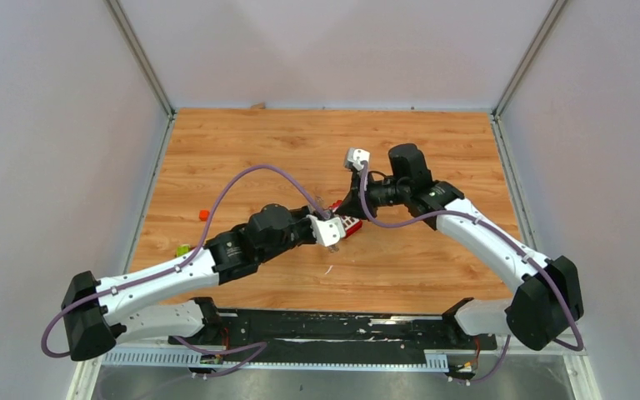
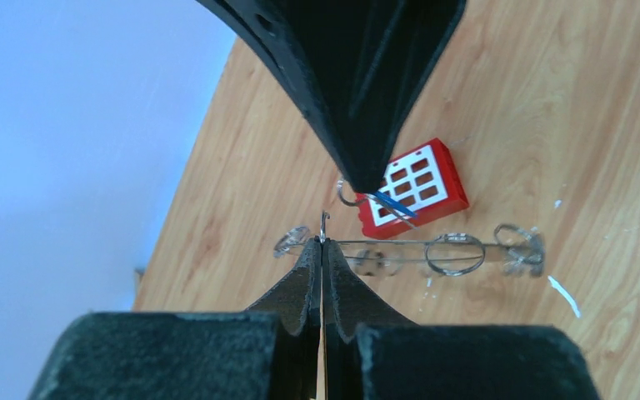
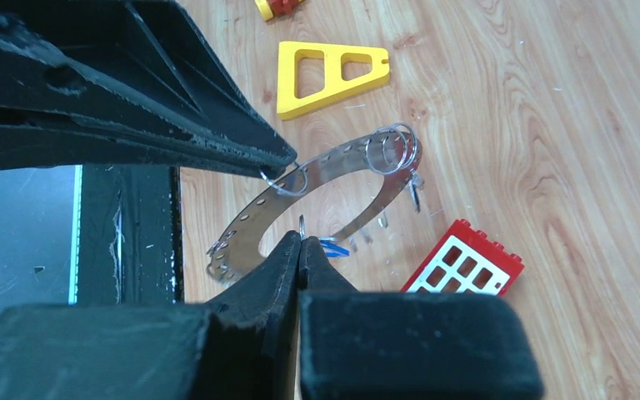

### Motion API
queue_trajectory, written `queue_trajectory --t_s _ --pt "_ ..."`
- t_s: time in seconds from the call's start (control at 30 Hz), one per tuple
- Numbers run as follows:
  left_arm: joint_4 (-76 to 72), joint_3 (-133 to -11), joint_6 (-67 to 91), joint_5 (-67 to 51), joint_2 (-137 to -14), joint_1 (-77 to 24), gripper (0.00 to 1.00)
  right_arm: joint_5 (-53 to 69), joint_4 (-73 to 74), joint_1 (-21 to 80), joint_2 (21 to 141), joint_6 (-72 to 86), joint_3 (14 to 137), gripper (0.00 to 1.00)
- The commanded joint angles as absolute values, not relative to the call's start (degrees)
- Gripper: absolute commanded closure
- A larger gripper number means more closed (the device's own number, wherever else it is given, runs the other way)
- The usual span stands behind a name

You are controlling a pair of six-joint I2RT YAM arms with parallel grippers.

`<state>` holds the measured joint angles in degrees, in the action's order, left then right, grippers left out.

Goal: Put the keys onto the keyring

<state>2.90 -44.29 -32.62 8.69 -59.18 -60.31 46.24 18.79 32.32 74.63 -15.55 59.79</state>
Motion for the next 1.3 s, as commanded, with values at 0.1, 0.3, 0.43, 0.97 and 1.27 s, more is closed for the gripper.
queue_trajectory --t_s 0.1,0.3,0.43,0.97,1.27 --pt "-4.0 -44.5 -34.2 16.6 -59.5 -61.5 1.00 50.5 15.0 32.3 75.9 -13.8 61.3 1.00" --pt "-5.3 -42.7 -36.0 15.8 -59.2 -61.8 1.00 51.7 14.6 32.3 75.4 -13.7 61.7 1.00" --pt "-6.1 -41.7 -36.9 14.8 -59.0 -62.0 1.00 52.2 14.0 32.3 75.7 -13.1 61.8 1.00" --pt "-6.4 -40.7 -37.5 11.0 -58.8 -62.2 1.00 51.0 13.6 33.5 76.5 -15.0 61.4 1.00" --pt "-6.3 -40.8 -36.8 10.3 -58.5 -62.1 1.00 49.4 13.6 34.1 76.9 -15.2 61.3 1.00"
